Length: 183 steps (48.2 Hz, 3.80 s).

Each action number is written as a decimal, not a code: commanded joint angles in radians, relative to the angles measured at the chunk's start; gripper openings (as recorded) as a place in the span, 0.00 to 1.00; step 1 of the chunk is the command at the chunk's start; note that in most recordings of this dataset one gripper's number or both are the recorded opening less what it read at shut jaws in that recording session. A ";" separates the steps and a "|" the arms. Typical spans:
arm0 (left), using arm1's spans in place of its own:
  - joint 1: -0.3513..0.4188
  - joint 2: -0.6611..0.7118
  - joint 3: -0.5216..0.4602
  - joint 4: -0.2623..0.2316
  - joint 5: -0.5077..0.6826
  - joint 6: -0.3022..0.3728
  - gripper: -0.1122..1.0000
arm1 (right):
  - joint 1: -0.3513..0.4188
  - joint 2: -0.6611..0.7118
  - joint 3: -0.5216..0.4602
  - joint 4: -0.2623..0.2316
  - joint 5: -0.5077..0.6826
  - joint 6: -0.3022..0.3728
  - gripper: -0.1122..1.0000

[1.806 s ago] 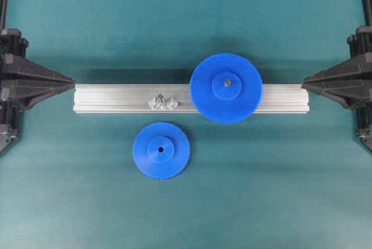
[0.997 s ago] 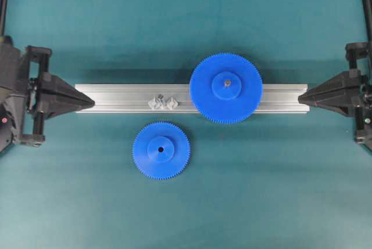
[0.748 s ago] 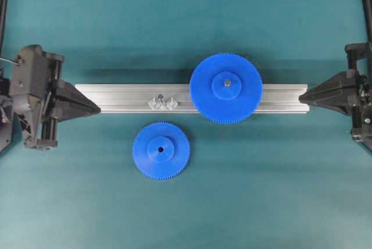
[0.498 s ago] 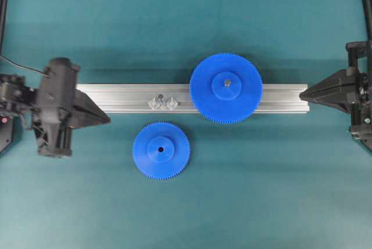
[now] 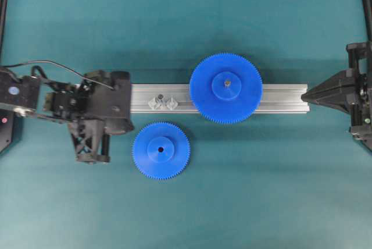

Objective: Insert the small gear onto the shaft.
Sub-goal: 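Move the left gripper toward the small blue gear on the table, then lower the left gripper over the small gear hub and close on it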

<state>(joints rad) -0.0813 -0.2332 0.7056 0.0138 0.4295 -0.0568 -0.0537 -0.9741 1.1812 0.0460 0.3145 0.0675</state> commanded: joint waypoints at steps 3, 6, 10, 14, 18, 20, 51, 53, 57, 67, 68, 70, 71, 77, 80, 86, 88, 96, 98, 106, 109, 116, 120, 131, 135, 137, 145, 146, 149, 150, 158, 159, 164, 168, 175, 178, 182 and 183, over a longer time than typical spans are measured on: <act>-0.014 0.035 -0.063 0.005 0.014 -0.003 0.11 | -0.002 0.008 -0.028 0.002 -0.002 0.009 0.11; -0.018 0.057 -0.084 0.005 0.021 -0.014 0.11 | -0.002 0.006 -0.028 0.002 -0.002 0.009 0.11; -0.021 0.087 -0.118 0.003 0.034 -0.035 0.11 | -0.002 0.006 -0.026 0.002 -0.002 0.009 0.11; -0.023 0.121 -0.149 0.003 0.061 -0.052 0.11 | -0.002 0.006 -0.026 0.002 -0.002 0.009 0.11; -0.025 0.158 -0.179 0.005 0.100 -0.055 0.11 | -0.002 0.006 -0.025 0.002 -0.002 0.009 0.11; -0.028 0.176 -0.195 0.005 0.121 -0.055 0.11 | -0.002 0.006 -0.025 0.002 -0.002 0.009 0.11; -0.043 0.385 -0.380 0.005 0.247 -0.051 0.11 | -0.005 0.003 -0.012 0.002 -0.002 0.009 0.11; -0.044 0.387 -0.382 0.005 0.247 -0.051 0.11 | -0.005 0.002 -0.012 0.002 -0.002 0.009 0.11; -0.054 0.390 -0.385 0.003 0.247 -0.051 0.11 | -0.005 0.000 -0.011 0.002 -0.005 0.009 0.11; -0.061 0.399 -0.379 0.005 0.249 -0.051 0.11 | -0.005 -0.003 -0.003 0.002 -0.009 0.009 0.11; -0.061 0.400 -0.379 0.005 0.249 -0.051 0.11 | -0.005 -0.005 -0.003 0.002 -0.009 0.009 0.11; -0.061 0.400 -0.382 0.003 0.249 -0.051 0.11 | -0.005 -0.006 -0.003 0.002 -0.009 0.009 0.11; -0.061 0.402 -0.382 0.003 0.249 -0.051 0.11 | -0.005 -0.008 -0.003 0.002 -0.009 0.009 0.11; -0.061 0.407 -0.377 0.005 0.249 -0.046 0.11 | -0.005 -0.014 0.000 0.002 -0.009 0.009 0.11; -0.061 0.405 -0.373 0.005 0.249 -0.041 0.11 | -0.005 -0.014 0.003 0.002 -0.009 0.009 0.11; -0.061 0.400 -0.364 0.005 0.249 -0.028 0.11 | -0.005 -0.015 0.003 0.002 -0.011 0.011 0.11; -0.061 0.399 -0.362 0.005 0.244 -0.025 0.12 | -0.005 -0.015 0.003 0.002 -0.009 0.011 0.11; -0.061 0.399 -0.360 0.005 0.222 -0.025 0.14 | -0.005 -0.017 0.012 0.002 -0.011 0.041 0.11; -0.061 0.399 -0.359 0.005 0.216 -0.026 0.15 | -0.005 -0.020 0.014 0.002 -0.011 0.048 0.11; -0.061 0.397 -0.336 0.003 0.187 -0.034 0.34 | -0.005 -0.035 0.020 0.002 -0.006 0.055 0.11; -0.061 0.396 -0.328 0.005 0.187 -0.038 0.50 | -0.005 -0.043 0.021 0.002 -0.005 0.057 0.11; -0.058 0.396 -0.318 0.005 0.175 -0.040 0.85 | -0.005 -0.054 0.023 0.002 -0.002 0.058 0.11; -0.055 0.396 -0.319 0.003 0.156 -0.031 0.94 | -0.005 -0.057 0.023 0.002 -0.002 0.058 0.11; -0.049 0.400 -0.327 0.005 0.160 -0.026 0.94 | -0.005 -0.057 0.023 0.002 -0.002 0.058 0.11; -0.049 0.400 -0.327 0.005 0.163 -0.026 0.94 | -0.005 -0.057 0.025 0.000 -0.002 0.058 0.11; -0.049 0.402 -0.328 0.005 0.161 -0.028 0.94 | -0.005 -0.057 0.025 0.002 -0.002 0.058 0.11; -0.049 0.408 -0.333 0.003 0.161 -0.028 0.94 | -0.005 -0.057 0.026 0.002 -0.002 0.058 0.11; -0.049 0.411 -0.334 0.005 0.161 -0.028 0.94 | -0.005 -0.057 0.026 0.002 -0.002 0.058 0.11; -0.049 0.416 -0.334 0.005 0.161 -0.029 0.94 | -0.005 -0.057 0.026 0.002 -0.002 0.058 0.11; -0.049 0.417 -0.334 0.003 0.163 -0.029 0.94 | -0.005 -0.057 0.026 0.002 -0.002 0.058 0.11; -0.051 0.420 -0.334 0.003 0.166 -0.029 0.94 | -0.005 -0.057 0.029 0.002 -0.002 0.058 0.11; -0.051 0.420 -0.334 0.003 0.166 -0.029 0.94 | -0.005 -0.057 0.029 0.002 -0.002 0.058 0.11; -0.049 0.428 -0.333 0.005 0.164 -0.029 0.94 | -0.005 -0.057 0.029 0.002 -0.002 0.058 0.11; -0.049 0.439 -0.334 0.005 0.164 -0.029 0.94 | -0.005 -0.057 0.029 0.002 -0.002 0.058 0.11; -0.049 0.448 -0.334 0.003 0.161 -0.034 0.94 | -0.005 -0.057 0.029 0.002 -0.002 0.058 0.11; -0.051 0.449 -0.334 0.005 0.160 -0.034 0.94 | -0.005 -0.057 0.031 0.002 -0.002 0.058 0.11; -0.049 0.449 -0.331 0.003 0.158 -0.034 0.94 | -0.005 -0.057 0.032 0.002 -0.002 0.058 0.11; -0.049 0.449 -0.331 0.005 0.160 -0.034 0.94 | -0.005 -0.057 0.032 0.002 -0.002 0.058 0.11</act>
<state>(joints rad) -0.1289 0.2286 0.3881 0.0169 0.5952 -0.0890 -0.0568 -1.0354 1.2226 0.0445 0.3175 0.1135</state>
